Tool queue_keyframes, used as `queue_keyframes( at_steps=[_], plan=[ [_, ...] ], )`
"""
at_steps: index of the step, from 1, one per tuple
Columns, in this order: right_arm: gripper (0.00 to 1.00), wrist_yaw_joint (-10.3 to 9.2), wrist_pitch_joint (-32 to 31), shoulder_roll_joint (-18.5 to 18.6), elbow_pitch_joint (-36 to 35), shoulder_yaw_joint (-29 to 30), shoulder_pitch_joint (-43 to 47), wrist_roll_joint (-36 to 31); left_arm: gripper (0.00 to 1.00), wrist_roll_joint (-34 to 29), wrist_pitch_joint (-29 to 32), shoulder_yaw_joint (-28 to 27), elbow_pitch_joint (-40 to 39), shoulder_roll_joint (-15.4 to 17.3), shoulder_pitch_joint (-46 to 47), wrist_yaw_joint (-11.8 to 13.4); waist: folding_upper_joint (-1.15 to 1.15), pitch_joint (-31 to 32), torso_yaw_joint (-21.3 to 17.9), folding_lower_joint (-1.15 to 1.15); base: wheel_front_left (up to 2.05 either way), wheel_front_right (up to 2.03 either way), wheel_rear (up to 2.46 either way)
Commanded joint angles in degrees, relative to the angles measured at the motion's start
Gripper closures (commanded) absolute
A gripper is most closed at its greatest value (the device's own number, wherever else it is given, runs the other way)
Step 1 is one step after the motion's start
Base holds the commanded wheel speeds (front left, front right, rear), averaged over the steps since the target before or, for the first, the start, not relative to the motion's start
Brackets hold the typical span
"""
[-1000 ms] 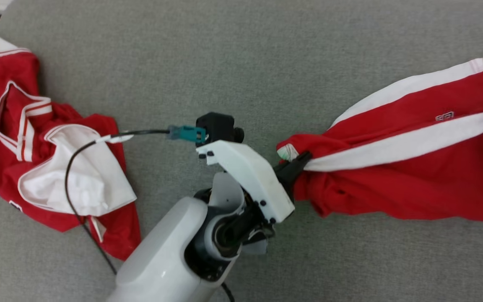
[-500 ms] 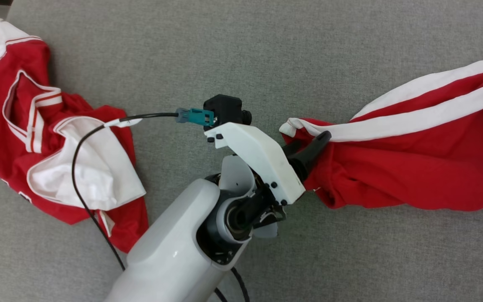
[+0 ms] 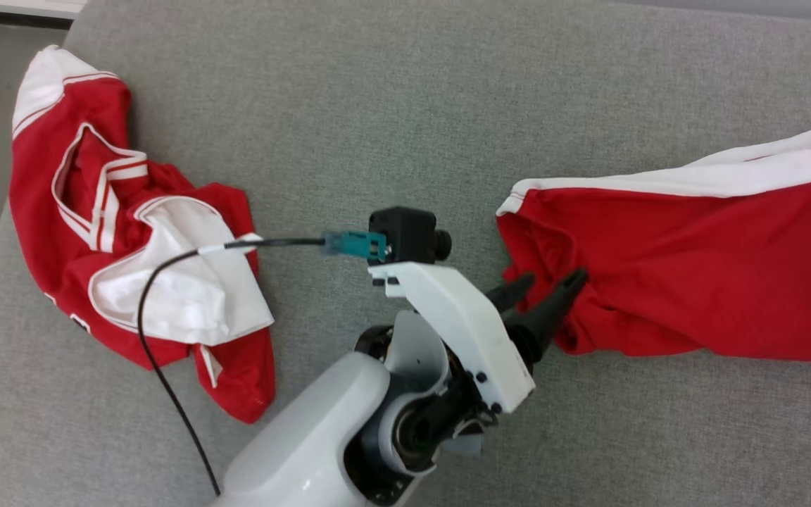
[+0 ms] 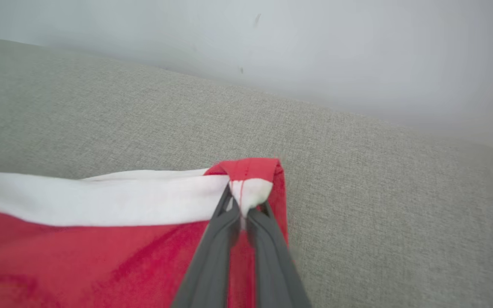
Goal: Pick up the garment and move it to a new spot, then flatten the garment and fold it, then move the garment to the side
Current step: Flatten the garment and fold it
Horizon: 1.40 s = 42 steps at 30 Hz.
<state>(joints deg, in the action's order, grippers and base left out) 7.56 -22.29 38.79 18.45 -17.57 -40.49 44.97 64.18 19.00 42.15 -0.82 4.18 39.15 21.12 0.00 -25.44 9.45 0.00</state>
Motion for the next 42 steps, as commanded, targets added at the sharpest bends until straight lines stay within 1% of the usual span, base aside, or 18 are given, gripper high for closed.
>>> queue_keyframes(
  at_steps=[1,4,7,11,13,16,19,22,23,26,31,38,41,42],
  plan=[
    [0.00,-0.15,1.3,-0.1,0.9,0.3,-0.8,-1.1,0.00,-1.0,-0.7,0.4,-0.4,0.4,-1.2,-0.5,0.00,0.4,0.2,0.00,0.00,0.00,0.00],
    [0.00,-0.15,3.4,-0.8,3.1,0.7,-0.7,-2.3,0.00,-1.6,-1.6,1.4,-0.9,0.8,-2.4,-1.1,0.00,1.3,0.4,0.00,0.00,0.00,0.00],
    [0.00,-0.15,4.1,-1.1,4.3,0.5,0.3,-2.9,0.00,-4.1,-3.7,2.6,-1.7,1.9,-3.3,-2.0,0.00,2.1,0.5,0.00,0.00,0.00,0.00],
    [0.00,-0.15,4.9,-1.2,4.6,0.7,1.6,-2.1,0.00,-8.7,-8.5,3.9,-3.1,3.7,-4.2,-3.0,0.00,3.6,0.3,0.00,0.00,0.00,0.00],
    [0.00,-0.15,5.2,-1.2,4.5,0.5,2.8,-1.9,0.00,-12.5,-12.1,4.6,-3.6,5.5,-4.5,-3.4,0.00,4.4,0.1,0.00,0.00,0.00,0.00],
    [0.00,-0.15,4.1,-1.0,5.1,0.6,4.6,-0.8,0.00,-18.5,-18.6,5.4,-4.1,7.6,-5.8,-2.8,0.00,5.5,-0.1,0.00,0.00,0.00,0.00],
    [0.00,-0.15,2.3,-0.3,5.6,1.0,6.5,0.1,0.00,-22.5,-24.3,5.3,-3.7,8.9,-8.2,-1.0,0.00,6.0,0.4,0.00,0.00,0.00,0.00],
    [0.00,-0.15,0.9,0.6,6.1,1.7,7.8,0.7,0.00,-25.0,-28.9,5.2,-2.9,9.3,-10.5,0.5,0.00,5.8,1.3,0.00,0.00,0.00,0.00],
    [0.00,-0.15,0.5,0.7,6.3,2.1,8.0,0.9,0.00,-24.3,-29.8,5.0,-2.8,8.5,-11.7,0.6,0.00,5.6,1.6,0.00,0.00,0.00,0.00],
    [0.00,-0.15,-0.5,1.5,7.0,3.2,8.1,0.4,0.00,-26.1,-31.8,5.2,-2.1,8.6,-12.5,0.6,0.00,4.6,2.9,0.00,0.00,0.00,0.00],
    [0.00,-0.15,-1.9,1.5,9.0,5.0,8.1,0.0,0.00,-29.7,-33.7,4.9,-1.0,8.3,-13.3,0.2,0.00,3.4,4.9,0.00,0.00,0.00,0.00],
    [0.00,-0.14,-4.2,-0.1,10.7,5.5,9.0,-0.2,0.00,-34.4,-34.1,1.8,-0.6,7.5,-15.1,-1.4,0.00,2.7,6.4,0.00,0.00,0.00,0.00],
    [0.00,0.08,-5.9,-2.1,10.4,4.4,9.9,1.4,0.00,-35.7,-34.2,-0.2,-0.5,6.8,-16.7,-2.5,0.00,2.7,6.6,0.00,0.00,0.00,0.00],
    [0.08,0.11,-6.2,-2.7,9.8,3.9,10.2,1.8,0.00,-36.3,-34.2,-0.8,-0.4,6.6,-17.0,-3.0,0.00,2.7,6.5,0.00,0.00,0.00,0.00]
  ],
)
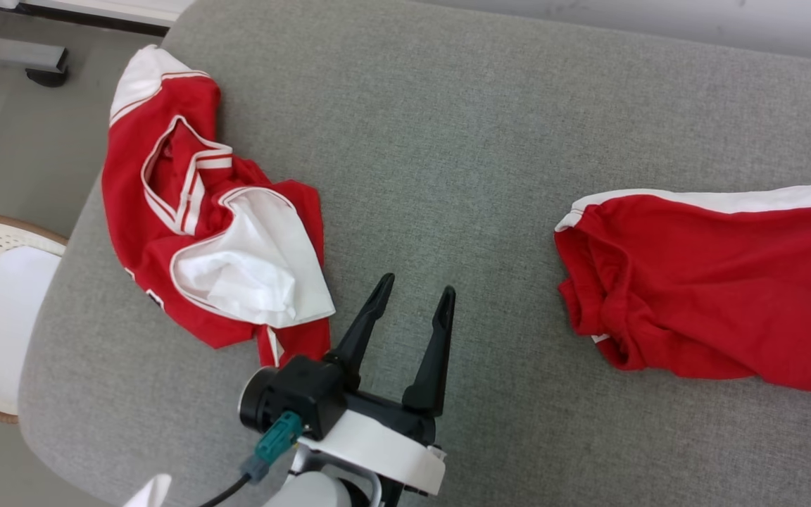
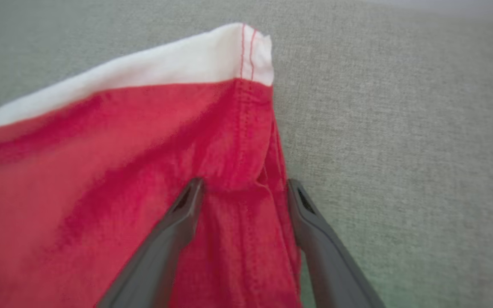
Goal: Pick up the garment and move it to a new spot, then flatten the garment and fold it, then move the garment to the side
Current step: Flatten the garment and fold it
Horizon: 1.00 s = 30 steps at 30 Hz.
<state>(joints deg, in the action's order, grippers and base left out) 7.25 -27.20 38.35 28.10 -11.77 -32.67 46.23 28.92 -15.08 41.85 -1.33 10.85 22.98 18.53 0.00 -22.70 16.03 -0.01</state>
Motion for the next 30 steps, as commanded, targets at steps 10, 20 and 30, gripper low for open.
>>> queue_keyframes(
  at_steps=[10,20,30],
  plan=[
    [1.00,0.30,2.1,-4.2,-1.0,-0.6,2.0,4.5,0.00,-6.4,-0.1,-5.6,1.6,-2.1,-5.9,-4.8,0.00,2.1,-3.8,0.01,0.00,0.00,0.00],
    [1.00,0.23,5.1,-2.1,1.3,5.4,4.7,7.4,0.00,-9.7,-0.1,-12.5,1.3,-2.1,-13.5,-8.2,0.00,4.9,-10.0,0.01,0.00,0.00,0.00],
    [1.00,0.23,6.4,1.9,4.1,12.0,5.2,5.8,0.00,-13.0,-0.1,-17.6,0.6,-3.7,-18.2,-11.0,0.00,5.5,-10.7,0.01,0.00,0.00,0.00]
  ],
)
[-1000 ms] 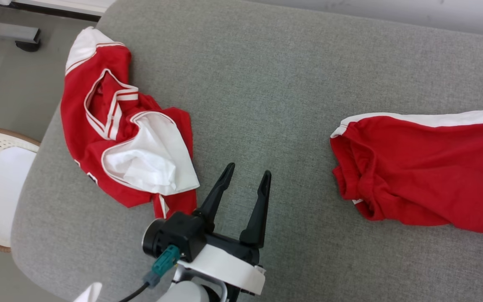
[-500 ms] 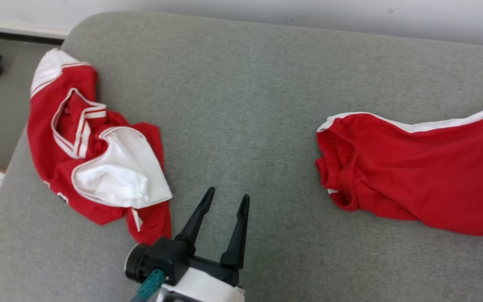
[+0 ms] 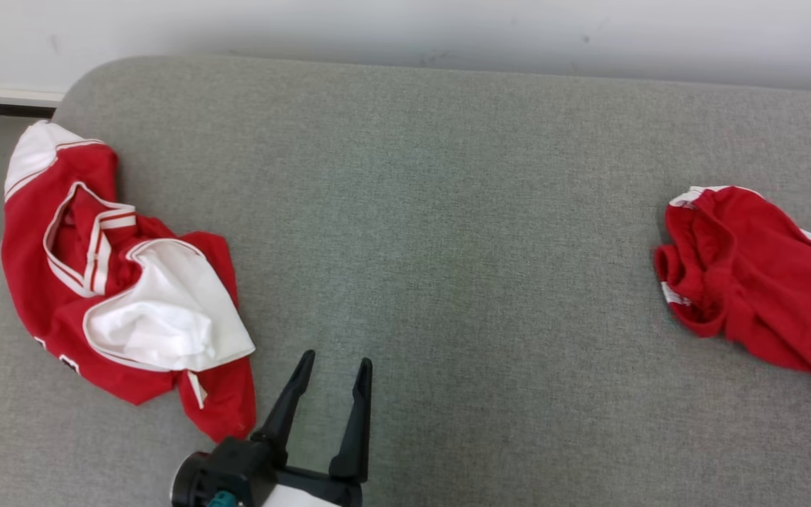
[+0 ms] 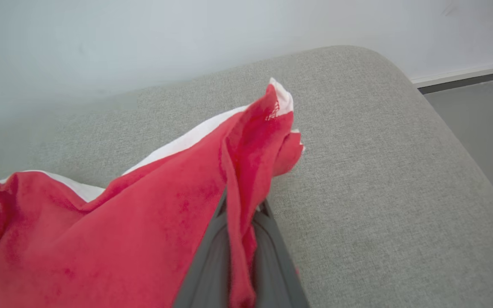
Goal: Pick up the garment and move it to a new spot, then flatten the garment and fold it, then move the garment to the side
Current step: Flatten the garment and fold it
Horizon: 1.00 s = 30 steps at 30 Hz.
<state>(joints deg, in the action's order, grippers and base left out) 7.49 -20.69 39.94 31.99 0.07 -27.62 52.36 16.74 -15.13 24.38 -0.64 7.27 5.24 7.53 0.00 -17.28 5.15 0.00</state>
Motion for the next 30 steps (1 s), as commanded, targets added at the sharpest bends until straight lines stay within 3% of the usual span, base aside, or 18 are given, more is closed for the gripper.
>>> queue_keyframes(
  at_steps=[1,8,19,27,28,29,30],
  plan=[
    [1.00,-0.01,-0.2,0.6,0.3,0.6,-0.2,-0.7,0.00,-1.1,0.0,-0.4,0.1,-0.4,-0.9,-0.4,0.00,0.3,0.3,0.00,0.00,0.00,0.00],
    [1.00,-0.01,-3.5,-2.7,-2.4,-0.7,-2.7,-4.3,0.00,-2.1,0.0,-0.9,1.6,-2.8,-2.5,-2.6,0.00,2.4,1.8,0.00,0.00,0.00,0.00],
    [1.00,-0.01,-11.2,-14.4,-8.3,-9.4,-4.9,-12.2,0.00,-1.4,0.0,-2.0,2.9,-4.2,-3.2,-4.3,0.00,3.9,4.6,0.00,0.00,0.00,0.00],
    [1.00,-0.01,-10.8,-15.4,-8.7,-11.7,-3.6,-16.0,0.00,0.6,0.0,-2.0,2.6,-4.3,-3.2,-3.6,0.00,3.9,5.9,0.00,0.00,0.00,0.00],
    [0.98,-0.01,-10.1,-15.1,-8.9,-11.8,-3.4,-16.3,0.00,0.8,0.0,-2.0,2.5,-4.3,-3.3,-3.4,0.00,3.9,5.8,0.00,0.00,0.00,0.00],
    [0.77,-0.01,-9.5,-14.9,-9.1,-12.0,-3.4,-16.5,0.00,1.0,0.0,-1.9,2.5,-4.3,-3.3,-3.2,0.00,3.9,5.8,0.00,0.00,0.00,0.00],
    [0.49,-0.01,-8.9,-15.1,-9.3,-12.3,-3.3,-16.6,0.00,1.2,0.0,-1.7,2.4,-4.3,-3.4,-3.0,0.00,4.0,5.7,0.00,0.00,0.00,0.00]
  ],
)
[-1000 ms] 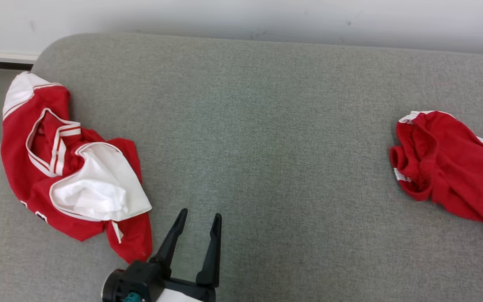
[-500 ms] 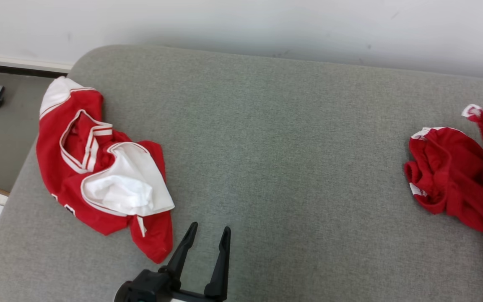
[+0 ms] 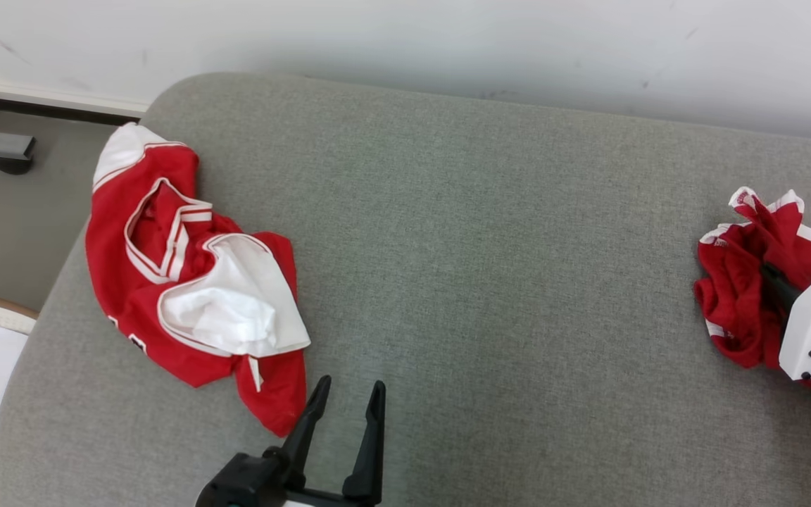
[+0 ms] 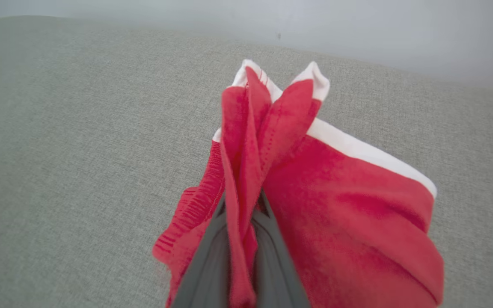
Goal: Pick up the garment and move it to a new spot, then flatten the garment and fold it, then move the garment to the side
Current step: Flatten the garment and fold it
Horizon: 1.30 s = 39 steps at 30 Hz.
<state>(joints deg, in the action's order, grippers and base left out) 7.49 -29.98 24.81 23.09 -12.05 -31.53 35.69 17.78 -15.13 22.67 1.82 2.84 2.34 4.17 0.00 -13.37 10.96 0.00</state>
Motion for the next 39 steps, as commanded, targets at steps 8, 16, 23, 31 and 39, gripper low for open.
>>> queue_keyframes(
  at_steps=[8,16,23,31,39],
  plan=[
    [0.00,-0.01,4.9,-2.0,-3.6,-3.8,2.9,2.9,0.00,0.6,0.0,0.0,0.6,0.2,-1.1,0.9,0.00,2.1,-1.9,0.00,0.00,0.00,0.00],
    [0.00,-0.01,13.4,-1.2,-12.5,-6.2,10.2,2.9,0.00,-1.3,0.0,-2.8,0.2,0.2,-4.1,0.6,0.00,6.6,-5.5,0.00,0.00,0.00,0.00],
    [0.00,-0.01,25.0,0.5,-16.2,-0.4,19.7,-4.5,0.00,-3.2,0.0,-5.3,-0.9,0.2,-7.7,0.2,0.00,10.5,-8.7,0.00,0.00,0.00,0.00],
    [0.00,-0.01,35.3,-0.2,-14.7,6.5,29.4,-10.9,0.00,-4.5,0.0,-8.1,-2.2,0.2,-12.4,0.2,0.00,14.1,-11.5,0.00,0.00,0.00,0.00],
    [0.00,-0.01,39.2,-1.8,-10.2,8.9,29.6,-13.7,0.00,-4.8,0.0,-8.2,-2.9,0.2,-13.4,-0.2,0.00,14.2,-11.8,0.00,0.00,0.00,0.00]
  ],
)
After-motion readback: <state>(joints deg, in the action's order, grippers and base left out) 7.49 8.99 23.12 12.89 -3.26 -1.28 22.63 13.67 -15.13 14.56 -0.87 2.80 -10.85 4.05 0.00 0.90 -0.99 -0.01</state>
